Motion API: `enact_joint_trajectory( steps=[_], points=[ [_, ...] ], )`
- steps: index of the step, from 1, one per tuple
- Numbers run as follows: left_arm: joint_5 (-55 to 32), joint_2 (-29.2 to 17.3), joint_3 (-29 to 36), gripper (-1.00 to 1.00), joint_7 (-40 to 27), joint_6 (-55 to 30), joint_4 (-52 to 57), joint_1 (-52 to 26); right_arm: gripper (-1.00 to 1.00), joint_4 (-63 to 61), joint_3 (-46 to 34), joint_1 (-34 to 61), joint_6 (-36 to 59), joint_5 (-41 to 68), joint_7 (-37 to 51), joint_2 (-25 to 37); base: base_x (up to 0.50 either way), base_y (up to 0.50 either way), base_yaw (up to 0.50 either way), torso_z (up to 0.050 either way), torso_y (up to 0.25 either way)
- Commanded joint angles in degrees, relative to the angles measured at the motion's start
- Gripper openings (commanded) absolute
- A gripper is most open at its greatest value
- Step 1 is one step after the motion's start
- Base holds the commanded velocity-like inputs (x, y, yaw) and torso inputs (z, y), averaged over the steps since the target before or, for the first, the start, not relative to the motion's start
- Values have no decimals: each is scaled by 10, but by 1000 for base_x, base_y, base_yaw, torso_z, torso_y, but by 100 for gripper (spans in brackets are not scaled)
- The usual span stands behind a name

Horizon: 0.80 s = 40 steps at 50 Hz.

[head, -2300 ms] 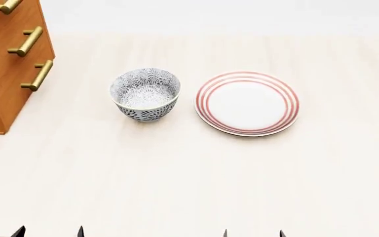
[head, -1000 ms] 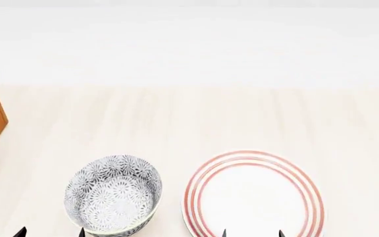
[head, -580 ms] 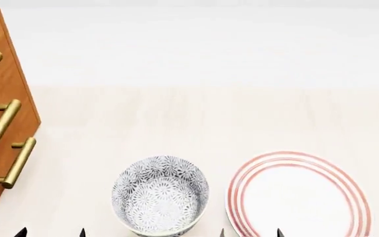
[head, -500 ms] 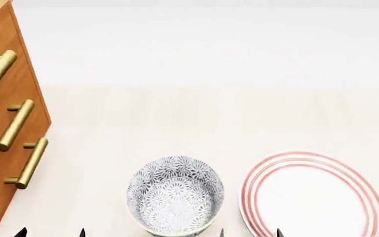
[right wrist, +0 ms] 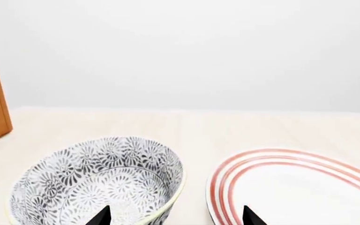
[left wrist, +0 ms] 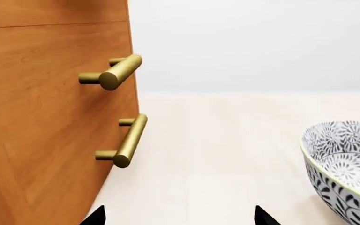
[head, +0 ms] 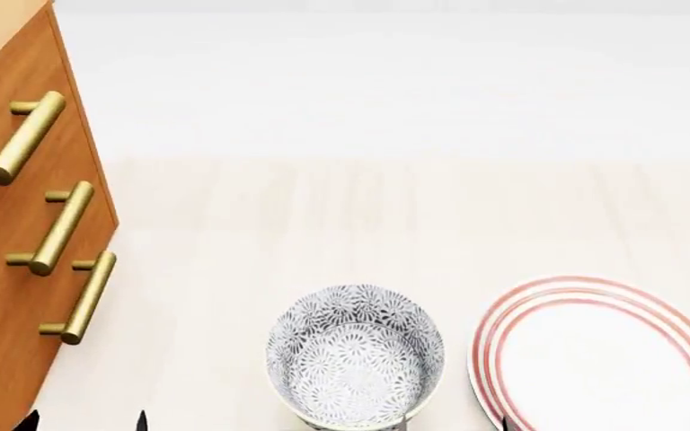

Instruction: Open the top drawer of the cabinet.

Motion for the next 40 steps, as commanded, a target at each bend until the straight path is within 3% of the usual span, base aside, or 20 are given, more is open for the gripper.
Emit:
enact_joint_trajectory(
  steps=[1, 6, 20, 28, 40],
  points=[
    [70, 0, -3, 100, -41, -49, 5, -30, 100, -2, 11, 1, 4, -5, -9, -8, 0, 0, 0, 0, 0],
    [134, -13, 22, 100, -67, -127, 14, -79, 100, 0, 10, 1, 5, -3, -6, -7, 0, 0, 0, 0, 0],
    [244, -39, 104, 100, -53, -327, 8, -202, 100, 4, 7, 2, 6, 4, -3, -5, 0, 0, 0, 0, 0],
    [294, -56, 157, 100, -41, -353, -24, -258, 100, 3, 6, 3, 8, 8, -1, -3, 0, 0, 0, 0, 0],
    [352, -73, 231, 100, -39, -352, -73, -283, 100, 2, 2, 2, 9, 11, 2, -1, 0, 0, 0, 0, 0]
  ],
)
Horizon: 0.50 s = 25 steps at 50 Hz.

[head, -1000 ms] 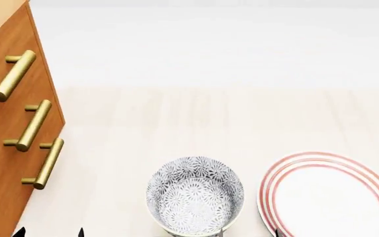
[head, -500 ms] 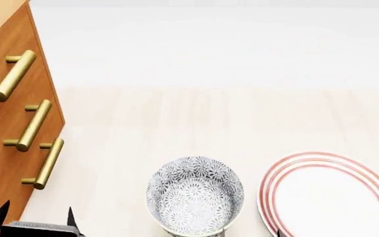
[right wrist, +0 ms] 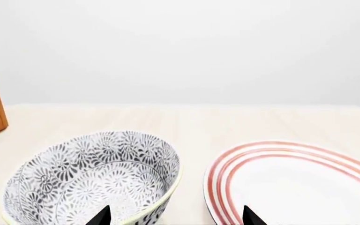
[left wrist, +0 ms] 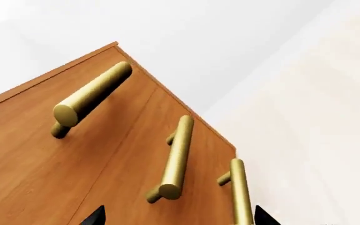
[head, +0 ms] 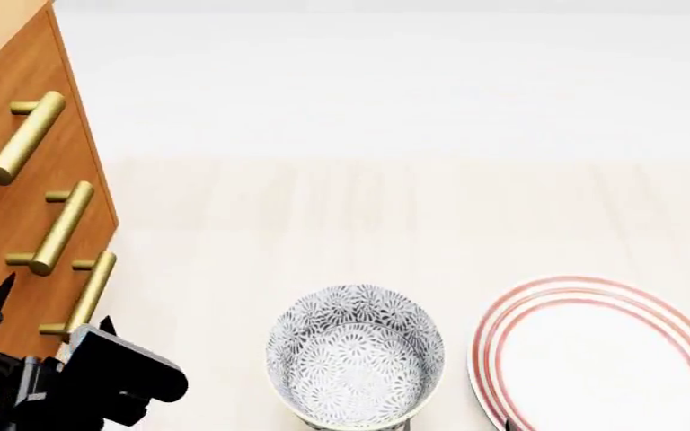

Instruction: Open the top drawer of the cabinet.

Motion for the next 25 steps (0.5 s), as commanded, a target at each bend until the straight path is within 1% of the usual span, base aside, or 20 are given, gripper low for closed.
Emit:
enact_joint_trajectory(
  steps=[1, 14, 15, 17, 19, 23, 25],
  points=[
    [68, -7, 53, 100, 18, -22, -38, -40, 100, -3, 10, -1, 2, -5, -10, -8, 0, 0, 0, 0, 0],
    [137, -27, 121, 100, 30, -47, -66, -68, 100, -4, 6, -2, 1, -2, -7, -5, 0, 0, 0, 0, 0],
    [151, -27, 130, 100, 24, -54, -72, -72, 100, -4, 6, -2, 1, -2, -7, -5, 0, 0, 0, 0, 0],
    [152, -28, 129, 100, 24, -57, -72, -75, 100, -1, 6, -1, -1, -1, -7, -5, 0, 0, 0, 0, 0],
    [174, -32, 148, 100, 24, -65, -82, -83, 100, 0, 6, 0, -2, -1, -7, -5, 0, 0, 0, 0, 0],
    [185, -35, 154, 100, 24, -73, -83, -88, 100, 1, 5, 0, -2, 0, -6, -4, 0, 0, 0, 0, 0],
    [207, -38, 161, 100, 12, -84, -84, -93, 100, 0, 4, 0, -1, 1, -6, -4, 0, 0, 0, 0, 0]
  ],
)
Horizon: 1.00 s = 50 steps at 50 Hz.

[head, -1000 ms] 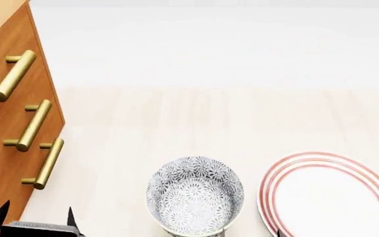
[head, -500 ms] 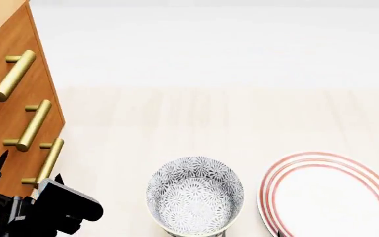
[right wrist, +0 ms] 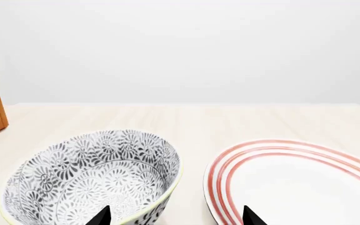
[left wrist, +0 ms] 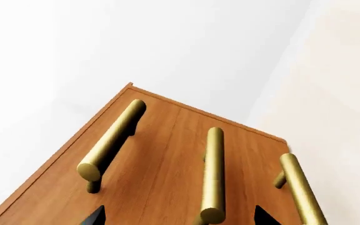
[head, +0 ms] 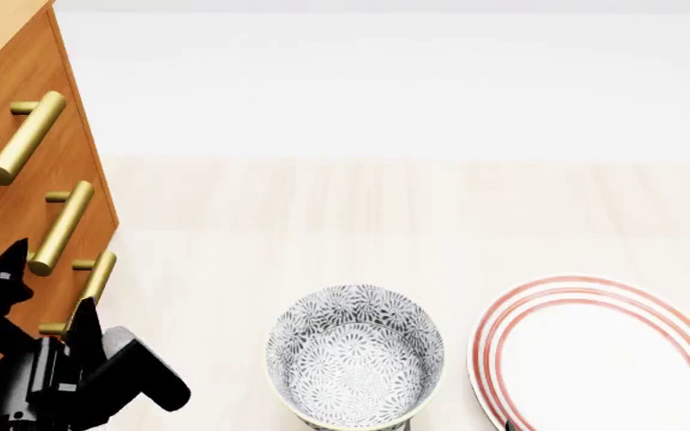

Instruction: Open the top drawer of the cabinet.

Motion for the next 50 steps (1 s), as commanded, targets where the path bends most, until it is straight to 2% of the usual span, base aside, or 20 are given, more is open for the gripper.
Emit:
enact_joint_trajectory(
  steps=[1, 21, 31, 50],
  points=[
    [75, -2, 31, 100, 5, -34, -18, -26, 100, 2, 10, 0, -2, -6, -11, -9, 0, 0, 0, 0, 0],
    [100, -25, 33, 100, 39, -70, 53, -35, 100, 4, 5, 1, -6, -2, -7, -6, 0, 0, 0, 0, 0],
    [83, -27, 8, 100, 73, -87, 108, -44, 100, 3, 3, 3, -6, -1, -4, -4, 0, 0, 0, 0, 0],
    [70, -26, 7, 100, 96, -74, 96, -74, 100, 3, 0, 5, -6, 2, 1, 0, 0, 0, 0, 0, 0]
  ],
)
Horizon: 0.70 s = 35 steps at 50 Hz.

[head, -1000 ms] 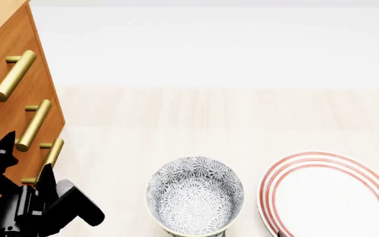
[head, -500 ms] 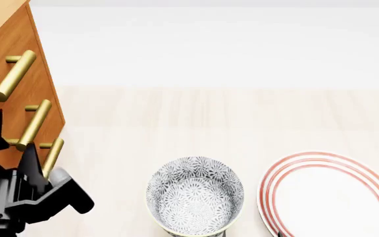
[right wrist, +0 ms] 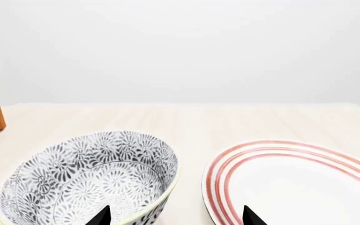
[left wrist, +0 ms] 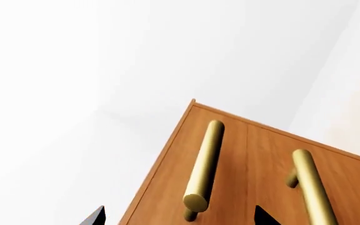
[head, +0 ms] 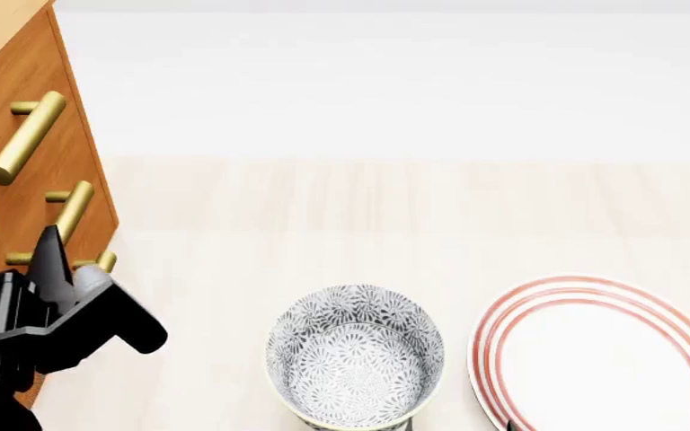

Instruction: Open the top drawer of the cabinet.

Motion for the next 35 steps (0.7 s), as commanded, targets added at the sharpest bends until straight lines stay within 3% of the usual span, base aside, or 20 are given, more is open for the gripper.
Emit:
enact_joint_trajectory(
  steps=[1, 35],
  points=[
    [-1, 12, -12, 100, 31, 12, -12, -23, 100, -1, 11, 0, -1, -7, -11, -9, 0, 0, 0, 0, 0],
    [-10, 5, 10, 100, 68, 48, -95, -95, 100, -2, 1, -2, 0, 2, -8, -3, 0, 0, 0, 0, 0]
  ],
)
